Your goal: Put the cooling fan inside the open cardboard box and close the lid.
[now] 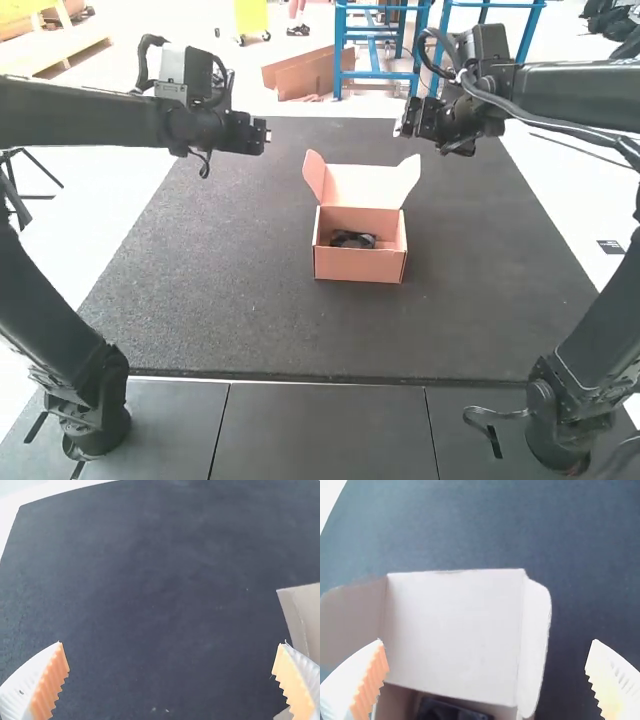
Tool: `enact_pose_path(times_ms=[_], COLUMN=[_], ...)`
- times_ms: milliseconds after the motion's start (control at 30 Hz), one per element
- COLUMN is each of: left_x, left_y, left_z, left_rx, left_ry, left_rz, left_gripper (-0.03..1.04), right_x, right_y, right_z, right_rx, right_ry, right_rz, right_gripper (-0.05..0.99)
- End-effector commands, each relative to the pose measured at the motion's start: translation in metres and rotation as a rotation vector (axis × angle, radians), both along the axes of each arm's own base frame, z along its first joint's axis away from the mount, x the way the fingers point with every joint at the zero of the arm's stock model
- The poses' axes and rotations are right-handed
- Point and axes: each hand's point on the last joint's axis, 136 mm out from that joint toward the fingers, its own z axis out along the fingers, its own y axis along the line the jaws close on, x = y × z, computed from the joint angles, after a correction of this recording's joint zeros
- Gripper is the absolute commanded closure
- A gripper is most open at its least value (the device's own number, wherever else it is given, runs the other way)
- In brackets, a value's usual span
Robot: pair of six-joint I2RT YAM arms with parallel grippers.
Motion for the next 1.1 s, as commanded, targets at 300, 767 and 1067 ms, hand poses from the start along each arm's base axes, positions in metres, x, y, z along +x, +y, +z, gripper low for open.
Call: enact_pose_path(times_ms=[300,767,1067], left_x=[0.056,0.075,0.076], left_y=[-0.01,-0.04,-0.06], left_z=[-0.017,-0.038,-0.058], left_rx=[0.0,-0.015,-0.017], left_ry=[0.002,0.024,0.079], left_rz=[0.023,-0.07,-0.124], left_gripper=[0.04,0.04,0.04], right_x=[0.041,0.047,0.049], right_y=[0.001,-0.004,-0.007], right_z=[-0.018,-0.052,-0.055], right_rx=[-0.061,-0.092,-0.072], right_ry=[0.028,0.148,0.17], right_rz=[0.01,0.008,0.01], right_gripper=[0.03,0.03,0.03])
